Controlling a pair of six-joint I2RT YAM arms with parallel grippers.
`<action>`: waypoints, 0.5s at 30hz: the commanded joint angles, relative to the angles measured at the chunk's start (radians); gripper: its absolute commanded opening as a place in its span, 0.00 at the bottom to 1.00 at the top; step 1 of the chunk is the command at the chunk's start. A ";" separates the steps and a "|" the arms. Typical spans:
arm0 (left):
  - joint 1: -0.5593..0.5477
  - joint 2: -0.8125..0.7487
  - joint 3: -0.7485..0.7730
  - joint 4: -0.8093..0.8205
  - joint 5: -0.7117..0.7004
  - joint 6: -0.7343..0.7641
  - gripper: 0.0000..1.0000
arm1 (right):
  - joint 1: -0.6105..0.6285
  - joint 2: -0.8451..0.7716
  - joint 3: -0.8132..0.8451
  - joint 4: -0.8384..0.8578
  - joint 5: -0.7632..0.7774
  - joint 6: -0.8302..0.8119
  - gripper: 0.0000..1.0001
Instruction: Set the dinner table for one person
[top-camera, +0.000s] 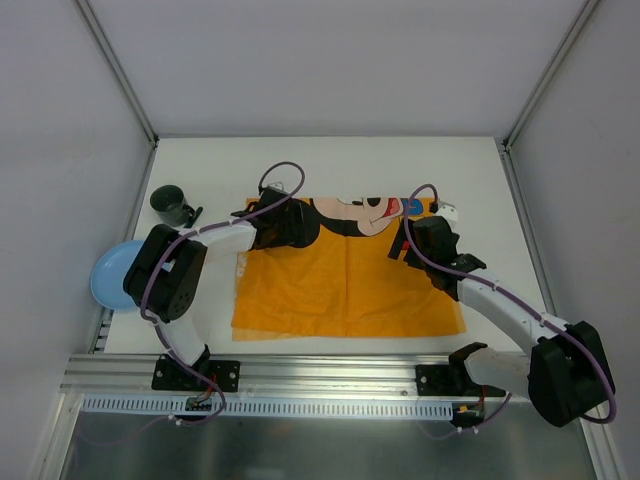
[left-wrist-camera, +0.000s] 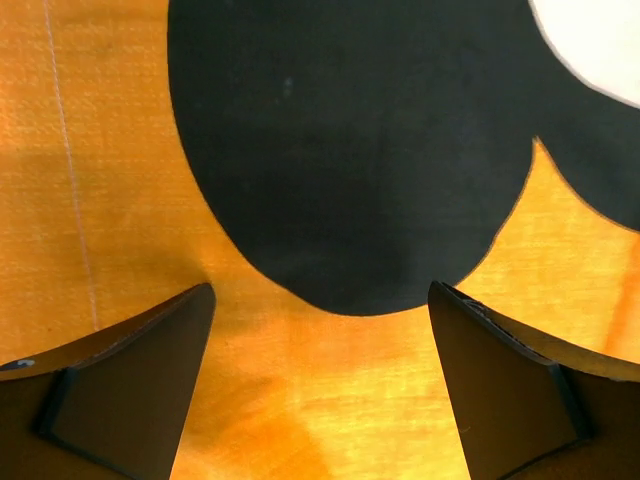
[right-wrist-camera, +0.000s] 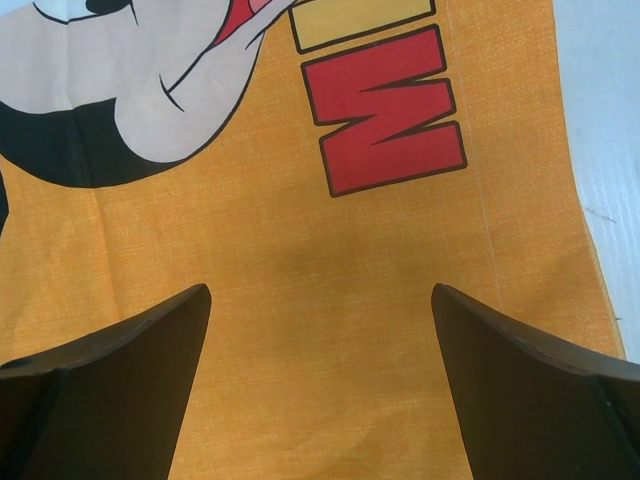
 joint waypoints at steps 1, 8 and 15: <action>-0.010 0.017 -0.036 0.005 0.097 -0.059 0.91 | 0.006 0.005 -0.008 0.052 -0.006 0.016 0.97; -0.030 -0.087 -0.137 -0.033 0.073 -0.122 0.89 | 0.006 0.008 -0.012 0.061 -0.001 0.010 0.97; -0.088 -0.342 -0.194 -0.123 0.015 -0.144 0.92 | 0.005 0.003 -0.027 0.070 -0.010 0.016 0.97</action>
